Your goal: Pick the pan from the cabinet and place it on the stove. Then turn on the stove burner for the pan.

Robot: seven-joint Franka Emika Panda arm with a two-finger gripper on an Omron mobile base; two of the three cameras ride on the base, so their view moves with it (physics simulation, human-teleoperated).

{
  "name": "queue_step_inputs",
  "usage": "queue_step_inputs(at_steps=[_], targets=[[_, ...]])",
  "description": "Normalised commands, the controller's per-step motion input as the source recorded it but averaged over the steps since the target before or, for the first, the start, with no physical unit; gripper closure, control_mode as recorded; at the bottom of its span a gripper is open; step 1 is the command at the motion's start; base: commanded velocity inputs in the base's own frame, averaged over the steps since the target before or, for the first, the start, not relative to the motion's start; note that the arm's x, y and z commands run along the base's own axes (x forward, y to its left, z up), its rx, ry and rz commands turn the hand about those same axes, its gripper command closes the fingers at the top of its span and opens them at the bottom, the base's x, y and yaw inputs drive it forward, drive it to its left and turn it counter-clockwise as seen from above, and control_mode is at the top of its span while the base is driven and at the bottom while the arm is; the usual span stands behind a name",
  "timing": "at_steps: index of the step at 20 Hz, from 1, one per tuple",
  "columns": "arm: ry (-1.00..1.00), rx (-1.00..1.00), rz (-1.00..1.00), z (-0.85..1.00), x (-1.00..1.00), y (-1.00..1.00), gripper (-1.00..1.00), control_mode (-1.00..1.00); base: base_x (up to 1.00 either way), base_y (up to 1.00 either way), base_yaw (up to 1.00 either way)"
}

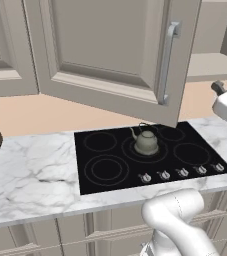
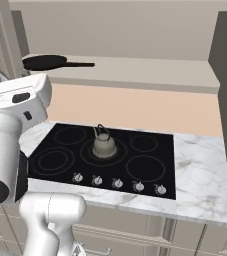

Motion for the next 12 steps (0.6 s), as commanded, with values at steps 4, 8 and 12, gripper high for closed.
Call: queue_step_inputs(at_steps=[4,8,12], targets=[[0.00,0.06,0.00,-0.02,-0.09,-0.72,-1.00,-1.00,0.00,0.00,0.00],[0.03,0.07,0.11,-0.25,0.20,-0.60,-1.00,-1.00,0.00,0.00,0.00],[0.04,0.09,0.19,-0.37,0.51,-0.42,-1.00,-1.00,0.00,0.00,0.00]])
